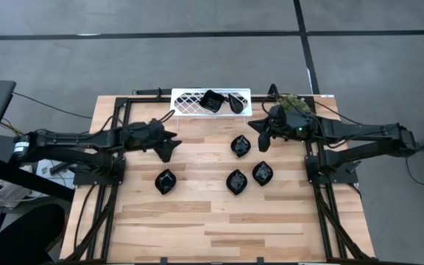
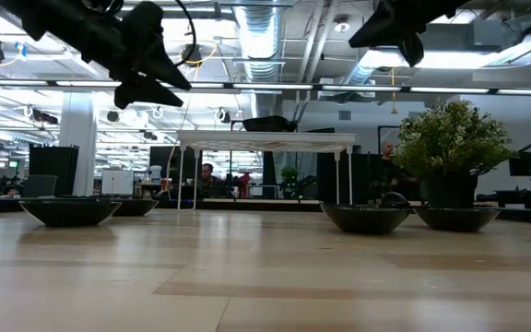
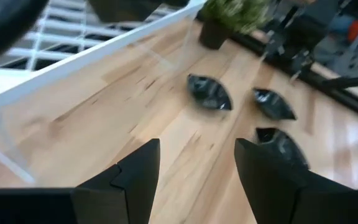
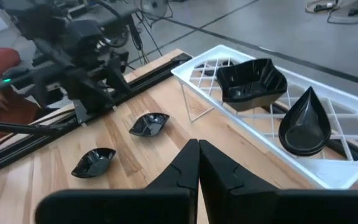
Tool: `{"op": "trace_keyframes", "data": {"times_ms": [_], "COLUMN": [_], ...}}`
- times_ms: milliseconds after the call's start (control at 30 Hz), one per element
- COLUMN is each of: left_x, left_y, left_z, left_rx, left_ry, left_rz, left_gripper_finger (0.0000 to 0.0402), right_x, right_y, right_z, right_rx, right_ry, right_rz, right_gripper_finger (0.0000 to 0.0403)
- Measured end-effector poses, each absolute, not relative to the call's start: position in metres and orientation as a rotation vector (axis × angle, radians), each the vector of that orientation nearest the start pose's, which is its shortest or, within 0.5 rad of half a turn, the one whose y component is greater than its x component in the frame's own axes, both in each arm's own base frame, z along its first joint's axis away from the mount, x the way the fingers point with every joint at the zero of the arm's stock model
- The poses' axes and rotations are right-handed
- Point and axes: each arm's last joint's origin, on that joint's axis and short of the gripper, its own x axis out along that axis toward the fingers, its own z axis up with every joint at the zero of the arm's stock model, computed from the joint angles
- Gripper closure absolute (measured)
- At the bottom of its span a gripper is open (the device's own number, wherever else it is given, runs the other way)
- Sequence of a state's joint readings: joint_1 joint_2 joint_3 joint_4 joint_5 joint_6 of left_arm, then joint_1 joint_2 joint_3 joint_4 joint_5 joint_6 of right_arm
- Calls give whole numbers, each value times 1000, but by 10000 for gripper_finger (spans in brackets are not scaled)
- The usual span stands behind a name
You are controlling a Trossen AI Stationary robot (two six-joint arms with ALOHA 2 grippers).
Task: Pick & Place Mini shaped plates
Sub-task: Put the leaf-shaped plate on the shelf
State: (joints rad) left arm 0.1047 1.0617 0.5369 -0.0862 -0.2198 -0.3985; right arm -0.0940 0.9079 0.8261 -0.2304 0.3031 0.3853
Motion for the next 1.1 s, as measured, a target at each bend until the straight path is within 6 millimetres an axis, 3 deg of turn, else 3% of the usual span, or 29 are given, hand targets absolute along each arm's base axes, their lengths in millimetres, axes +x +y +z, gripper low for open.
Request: {"op": "trace_keyframes", "data": {"times_ms": [200,533,667,967,1100], "left_x": [205,193,192,190,190], "left_y": [43,54,56,59,58], "left_z": [213,207,207,206,206], "left_rx": [-380,-538,-552,-604,-634], "left_ry": [634,765,769,762,755], "left_rz": [489,554,563,596,610], "left_gripper_finger": [192,192,192,192,192], "right_x": [186,159,147,112,96], "right_y": [-26,-21,-18,-16,-14], "right_z": [328,285,278,286,280], "right_rx": [324,424,437,400,409], "right_ry": [193,-28,-67,-138,-89], "right_rz": [-445,-394,-375,-364,-364], "right_gripper_finger": [401,401,401,401,401]}}
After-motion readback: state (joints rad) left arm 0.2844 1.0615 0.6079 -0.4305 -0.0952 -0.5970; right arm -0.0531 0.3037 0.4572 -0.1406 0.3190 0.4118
